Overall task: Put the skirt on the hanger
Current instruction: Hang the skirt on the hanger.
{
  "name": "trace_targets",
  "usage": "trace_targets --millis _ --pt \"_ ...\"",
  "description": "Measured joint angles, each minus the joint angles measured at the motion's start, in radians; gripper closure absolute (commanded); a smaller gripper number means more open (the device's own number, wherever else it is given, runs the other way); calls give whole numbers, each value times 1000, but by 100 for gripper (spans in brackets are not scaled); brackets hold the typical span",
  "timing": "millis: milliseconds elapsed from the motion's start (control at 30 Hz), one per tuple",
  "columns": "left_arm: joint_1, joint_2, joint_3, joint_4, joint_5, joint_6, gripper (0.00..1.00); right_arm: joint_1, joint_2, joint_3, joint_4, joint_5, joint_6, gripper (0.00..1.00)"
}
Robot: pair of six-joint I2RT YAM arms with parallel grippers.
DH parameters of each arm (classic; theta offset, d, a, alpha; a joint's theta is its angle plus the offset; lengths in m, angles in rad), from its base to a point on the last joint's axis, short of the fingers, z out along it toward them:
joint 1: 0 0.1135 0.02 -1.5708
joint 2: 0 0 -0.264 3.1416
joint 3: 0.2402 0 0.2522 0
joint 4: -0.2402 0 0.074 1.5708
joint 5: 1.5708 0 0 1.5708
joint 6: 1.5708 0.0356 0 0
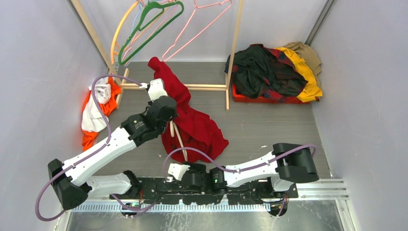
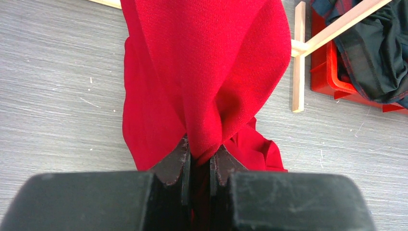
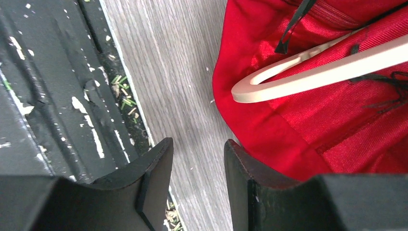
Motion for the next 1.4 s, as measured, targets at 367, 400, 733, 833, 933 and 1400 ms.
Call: trace_targets --millis 367,400,733,833,933,1400 --pt "0 -5 0 0 12 0 100 -2 150 44 70 116 -96 53" --pt "0 -5 0 0 13 0 100 -4 166 47 77 127 -100 54" --pt "8 -7 0 -4 30 0 100 -74 231 85 93 193 -123 98" --pt "14 -7 0 -4 31 0 100 -87 228 92 89 188 -125 99" --pt "21 -7 2 -8 35 -1 100 -80 187 85 58 159 -121 98" --pt "30 -8 154 -55 53 0 100 -16 -359 46 -163 -51 17 98"
